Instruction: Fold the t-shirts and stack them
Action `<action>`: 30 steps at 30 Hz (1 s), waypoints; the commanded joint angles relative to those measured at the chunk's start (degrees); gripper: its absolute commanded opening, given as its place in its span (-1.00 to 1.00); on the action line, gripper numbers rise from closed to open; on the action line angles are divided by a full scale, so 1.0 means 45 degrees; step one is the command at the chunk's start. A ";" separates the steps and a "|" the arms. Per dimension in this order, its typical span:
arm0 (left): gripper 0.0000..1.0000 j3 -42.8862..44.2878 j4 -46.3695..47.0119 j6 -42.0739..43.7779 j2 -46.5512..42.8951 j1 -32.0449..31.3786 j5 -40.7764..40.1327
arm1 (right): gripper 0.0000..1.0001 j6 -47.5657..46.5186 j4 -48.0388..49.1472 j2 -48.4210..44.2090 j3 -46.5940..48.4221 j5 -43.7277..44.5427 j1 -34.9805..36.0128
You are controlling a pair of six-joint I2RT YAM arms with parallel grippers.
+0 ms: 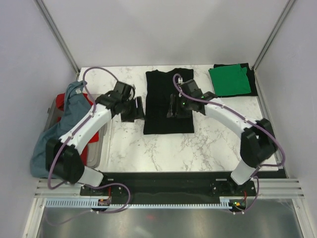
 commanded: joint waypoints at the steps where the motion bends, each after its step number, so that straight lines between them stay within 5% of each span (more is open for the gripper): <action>1: 0.39 -0.2228 0.0745 -0.0261 -0.2448 -0.0034 0.0329 | 0.28 0.0260 0.0952 0.1404 0.0041 -0.0297 0.0238; 10: 0.40 -0.5569 0.0920 -0.0083 -0.6513 -0.0034 -0.1156 | 0.23 -0.0988 -0.0099 0.5446 0.4062 0.0970 0.0141; 23: 0.40 -0.6706 0.1702 -0.0182 -0.6771 -0.0015 -0.1235 | 0.28 -0.1070 -0.2857 1.0922 1.4079 0.1443 -0.2417; 25: 0.40 -0.6706 0.1702 -0.0182 -0.6712 -0.0015 -0.1234 | 0.30 -0.1165 -0.2547 1.0225 1.4087 0.1324 -0.2515; 30: 0.42 -0.6842 0.1819 -0.0512 -0.6810 -0.0035 -0.1332 | 0.38 -0.1382 -0.1006 0.6555 0.8882 0.1653 -0.2516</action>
